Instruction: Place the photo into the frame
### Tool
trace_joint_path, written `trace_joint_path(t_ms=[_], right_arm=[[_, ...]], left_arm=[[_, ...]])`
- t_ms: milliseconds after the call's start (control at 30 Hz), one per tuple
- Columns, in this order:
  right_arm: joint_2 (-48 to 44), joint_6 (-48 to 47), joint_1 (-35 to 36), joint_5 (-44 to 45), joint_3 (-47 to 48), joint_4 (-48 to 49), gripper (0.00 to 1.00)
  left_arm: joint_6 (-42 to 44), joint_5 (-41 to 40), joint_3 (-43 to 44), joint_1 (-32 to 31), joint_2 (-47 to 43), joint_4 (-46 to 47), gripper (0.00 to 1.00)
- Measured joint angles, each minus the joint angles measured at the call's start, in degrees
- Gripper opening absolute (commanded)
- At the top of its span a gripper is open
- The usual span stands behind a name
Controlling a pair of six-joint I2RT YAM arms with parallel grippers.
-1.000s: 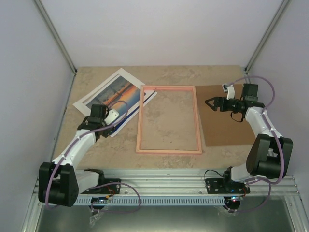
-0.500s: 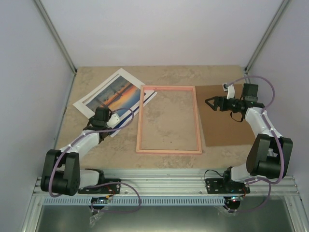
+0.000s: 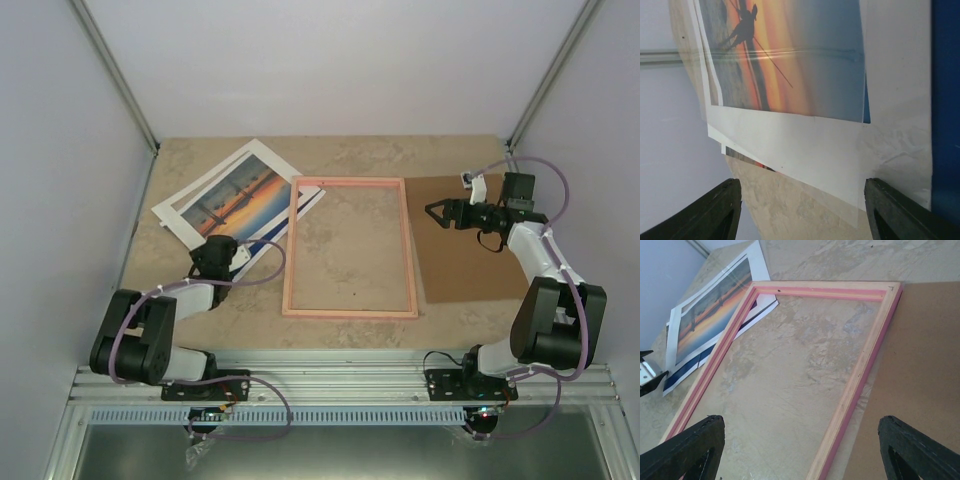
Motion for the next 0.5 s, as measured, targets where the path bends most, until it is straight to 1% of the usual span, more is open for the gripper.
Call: trace_joint_path(t_ms=[100,400,500], right_arm=[[0.0,0.1,0.0,0.0,0.0,0.2,0.84],[0.0,0.2,0.0,0.5,0.0,0.3,0.84],[0.0,0.2,0.0,0.8,0.0,0.3,0.84]], left_arm=[[1.3,-1.1,-1.1,-0.2,1.4,4.0,0.58],[4.5,-1.6,-2.6,-0.3,4.8,11.6,0.14],[4.9,-1.6,-2.6,-0.4,4.8,13.1,0.01]])
